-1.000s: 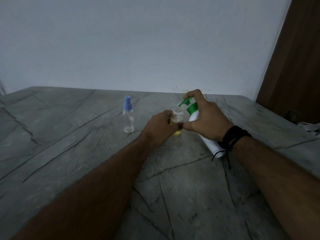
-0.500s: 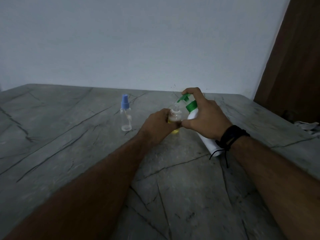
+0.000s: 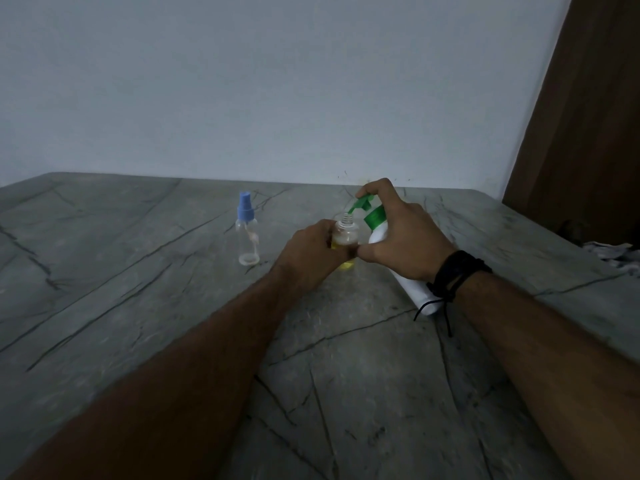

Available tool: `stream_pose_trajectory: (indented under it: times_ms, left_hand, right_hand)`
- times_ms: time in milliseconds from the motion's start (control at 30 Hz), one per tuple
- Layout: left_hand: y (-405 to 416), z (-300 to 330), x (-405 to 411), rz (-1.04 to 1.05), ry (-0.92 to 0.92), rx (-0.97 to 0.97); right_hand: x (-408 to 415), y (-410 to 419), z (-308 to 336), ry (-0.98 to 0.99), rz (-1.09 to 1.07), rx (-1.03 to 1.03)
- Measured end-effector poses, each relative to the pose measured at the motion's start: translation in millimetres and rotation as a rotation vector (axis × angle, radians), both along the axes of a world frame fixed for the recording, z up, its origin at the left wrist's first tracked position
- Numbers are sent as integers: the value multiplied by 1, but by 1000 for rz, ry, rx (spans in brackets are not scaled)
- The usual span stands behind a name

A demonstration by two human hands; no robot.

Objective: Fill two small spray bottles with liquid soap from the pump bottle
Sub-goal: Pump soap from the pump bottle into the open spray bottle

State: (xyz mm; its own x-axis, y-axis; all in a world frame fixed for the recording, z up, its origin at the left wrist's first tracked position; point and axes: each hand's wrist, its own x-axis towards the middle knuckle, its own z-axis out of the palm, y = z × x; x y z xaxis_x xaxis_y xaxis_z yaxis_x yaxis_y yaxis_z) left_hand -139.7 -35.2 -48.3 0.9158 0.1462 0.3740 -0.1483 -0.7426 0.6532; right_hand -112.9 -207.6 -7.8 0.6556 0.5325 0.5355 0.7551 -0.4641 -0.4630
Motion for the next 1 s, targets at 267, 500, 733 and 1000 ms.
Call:
stream_pose_trajectory:
  times_ms: [267,500,733,1000]
  left_hand:
    - [0,1,1,6,-5,12]
    - [0,1,-1,8,1,-1]
    - [0,2,-1,12,11,11]
    - [-1,4,-5,-6,14,-15]
  right_hand:
    - [1,1,-1,-3,1,-12]
    - [1,2,0,14,-3,-32]
    - [1,1,-1,-3,8,-26]
    - [0,-1,-2,5,21,-7]
